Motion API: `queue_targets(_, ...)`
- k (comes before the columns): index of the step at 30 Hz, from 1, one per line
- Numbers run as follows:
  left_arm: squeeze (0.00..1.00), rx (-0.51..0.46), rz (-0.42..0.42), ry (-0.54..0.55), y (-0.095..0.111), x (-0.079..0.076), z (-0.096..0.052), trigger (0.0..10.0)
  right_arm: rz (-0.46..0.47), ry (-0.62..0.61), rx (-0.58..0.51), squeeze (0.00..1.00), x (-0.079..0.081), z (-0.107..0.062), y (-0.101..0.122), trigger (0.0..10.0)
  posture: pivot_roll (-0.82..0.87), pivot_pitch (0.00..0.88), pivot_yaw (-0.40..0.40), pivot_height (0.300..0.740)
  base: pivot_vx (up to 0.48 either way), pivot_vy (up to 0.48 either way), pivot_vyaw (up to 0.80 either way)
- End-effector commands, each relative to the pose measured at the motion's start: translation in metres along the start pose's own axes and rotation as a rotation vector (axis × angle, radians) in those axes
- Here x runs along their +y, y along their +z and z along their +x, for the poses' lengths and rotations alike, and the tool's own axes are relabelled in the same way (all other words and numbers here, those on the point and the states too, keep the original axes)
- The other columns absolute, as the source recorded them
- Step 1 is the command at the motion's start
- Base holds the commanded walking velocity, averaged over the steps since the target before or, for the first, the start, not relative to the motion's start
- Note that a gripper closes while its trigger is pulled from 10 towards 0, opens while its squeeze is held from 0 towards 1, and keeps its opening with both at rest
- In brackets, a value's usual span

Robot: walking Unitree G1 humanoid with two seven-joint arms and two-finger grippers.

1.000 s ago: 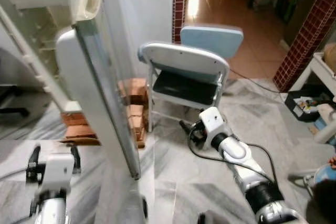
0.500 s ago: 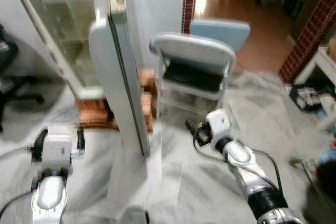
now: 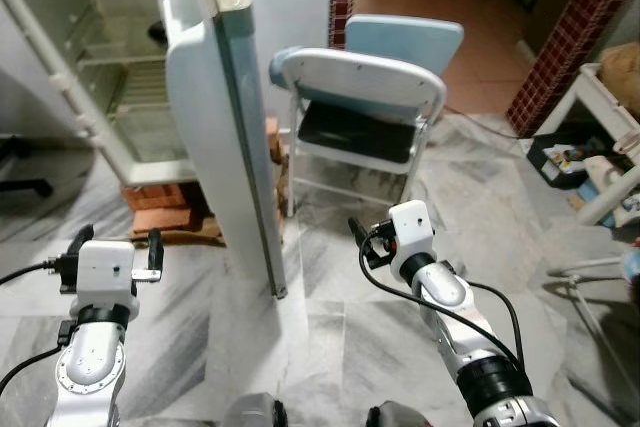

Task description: Restocking fridge

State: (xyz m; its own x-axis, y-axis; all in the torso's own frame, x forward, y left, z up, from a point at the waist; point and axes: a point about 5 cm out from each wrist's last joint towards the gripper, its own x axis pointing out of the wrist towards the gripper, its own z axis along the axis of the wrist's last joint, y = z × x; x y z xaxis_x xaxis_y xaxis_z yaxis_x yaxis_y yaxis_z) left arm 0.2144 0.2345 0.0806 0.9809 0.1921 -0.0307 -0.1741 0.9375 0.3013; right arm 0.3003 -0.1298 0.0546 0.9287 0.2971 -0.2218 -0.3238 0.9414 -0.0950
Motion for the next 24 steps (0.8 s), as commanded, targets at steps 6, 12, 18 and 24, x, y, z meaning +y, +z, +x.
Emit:
queue_targets(6,0.00,-0.012,-0.001,-0.023,0.002,-0.001,-0.001,10.0,0.012,-0.020,-0.011,0.00,-0.003,0.000,0.003,10.0,0.03,0.079,0.013,0.740,0.000,0.000,0.00)
queue_targets(12,0.00,-0.013,-0.035,-0.056,0.001,-0.003,-0.005,10.0,0.043,-0.011,-0.074,0.00,-0.005,-0.003,0.011,10.0,0.03,0.079,0.015,0.740,0.000,0.000,0.00)
queue_targets(18,0.00,-0.021,-0.039,-0.057,0.002,-0.003,-0.006,10.0,0.046,-0.009,-0.077,0.00,-0.004,-0.005,0.010,10.0,0.03,0.080,0.017,0.740,0.282,0.000,0.50)
queue_targets(24,0.00,-0.027,-0.045,-0.066,0.003,-0.005,-0.007,10.0,0.063,-0.006,-0.072,0.00,-0.003,-0.004,0.011,10.0,0.03,0.078,0.018,0.740,0.332,0.000,0.00)
